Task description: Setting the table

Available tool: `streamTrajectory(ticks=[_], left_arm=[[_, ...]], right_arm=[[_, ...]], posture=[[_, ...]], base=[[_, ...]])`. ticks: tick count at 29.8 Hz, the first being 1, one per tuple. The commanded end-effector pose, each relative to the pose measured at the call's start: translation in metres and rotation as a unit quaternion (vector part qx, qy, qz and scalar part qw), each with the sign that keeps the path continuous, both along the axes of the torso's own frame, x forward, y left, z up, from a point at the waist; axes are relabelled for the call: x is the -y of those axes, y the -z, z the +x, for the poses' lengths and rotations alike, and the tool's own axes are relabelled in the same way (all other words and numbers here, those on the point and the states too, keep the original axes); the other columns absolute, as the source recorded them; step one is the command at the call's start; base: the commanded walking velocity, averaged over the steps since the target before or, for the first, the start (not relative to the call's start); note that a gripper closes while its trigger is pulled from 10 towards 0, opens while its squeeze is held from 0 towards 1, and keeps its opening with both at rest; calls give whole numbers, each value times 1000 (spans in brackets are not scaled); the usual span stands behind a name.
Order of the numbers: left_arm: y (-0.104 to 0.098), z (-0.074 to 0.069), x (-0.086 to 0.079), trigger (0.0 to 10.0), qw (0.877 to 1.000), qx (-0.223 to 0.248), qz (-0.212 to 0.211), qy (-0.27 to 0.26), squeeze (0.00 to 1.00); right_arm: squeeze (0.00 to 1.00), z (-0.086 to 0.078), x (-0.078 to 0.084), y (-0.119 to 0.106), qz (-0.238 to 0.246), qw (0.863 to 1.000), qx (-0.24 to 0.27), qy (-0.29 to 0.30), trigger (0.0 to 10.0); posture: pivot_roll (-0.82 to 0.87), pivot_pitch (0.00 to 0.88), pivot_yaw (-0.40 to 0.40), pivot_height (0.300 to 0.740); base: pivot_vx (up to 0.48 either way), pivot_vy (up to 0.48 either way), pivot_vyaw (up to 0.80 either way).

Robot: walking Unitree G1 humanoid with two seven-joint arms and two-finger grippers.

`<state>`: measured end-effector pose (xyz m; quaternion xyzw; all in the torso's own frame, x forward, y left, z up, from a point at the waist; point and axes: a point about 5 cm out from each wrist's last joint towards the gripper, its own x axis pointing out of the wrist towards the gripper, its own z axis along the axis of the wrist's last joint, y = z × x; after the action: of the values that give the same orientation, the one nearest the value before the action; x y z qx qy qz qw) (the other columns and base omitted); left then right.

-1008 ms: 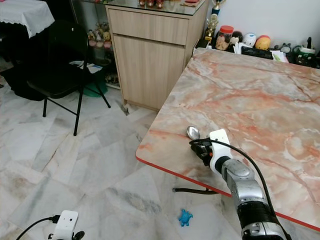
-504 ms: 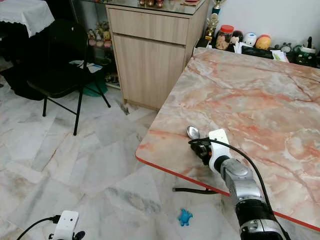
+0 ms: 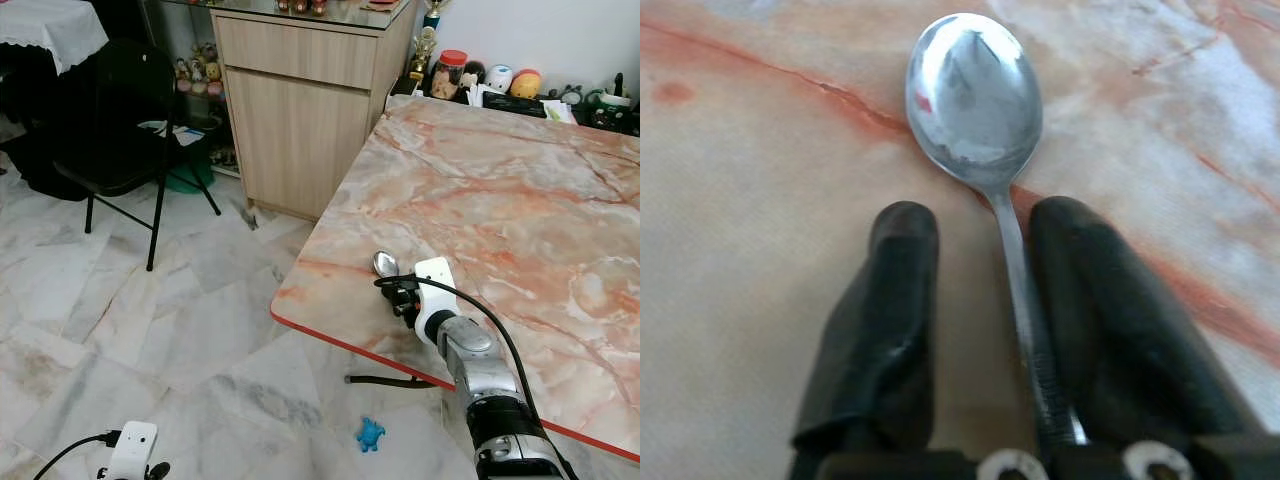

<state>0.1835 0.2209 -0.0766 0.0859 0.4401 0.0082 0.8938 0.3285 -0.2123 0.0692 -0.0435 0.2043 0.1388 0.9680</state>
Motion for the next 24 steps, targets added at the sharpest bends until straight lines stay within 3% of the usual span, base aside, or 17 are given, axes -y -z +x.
streamTrajectory(ticks=[1, 21, 24], left_arm=[[2, -4, 0, 10000, 1000, -10, 4, 1, 0], [2, -5, -1, 10000, 1000, -9, 7, 3, 0], [2, -5, -1, 10000, 1000, -9, 7, 4, 0]], right_arm=[[0, -1, -1, 4, 0, 1000, -11, 1, 0], [0, -1, -4, 5, -3, 1000, -9, -4, 0], [0, 1, -5, 1, -6, 1000, 13, 5, 0]], posture=[[142, 49, -20, 740], [143, 49, -21, 740], [143, 49, -21, 740]], base=[[0, 0, 0], [0, 0, 0], [0, 0, 0]])
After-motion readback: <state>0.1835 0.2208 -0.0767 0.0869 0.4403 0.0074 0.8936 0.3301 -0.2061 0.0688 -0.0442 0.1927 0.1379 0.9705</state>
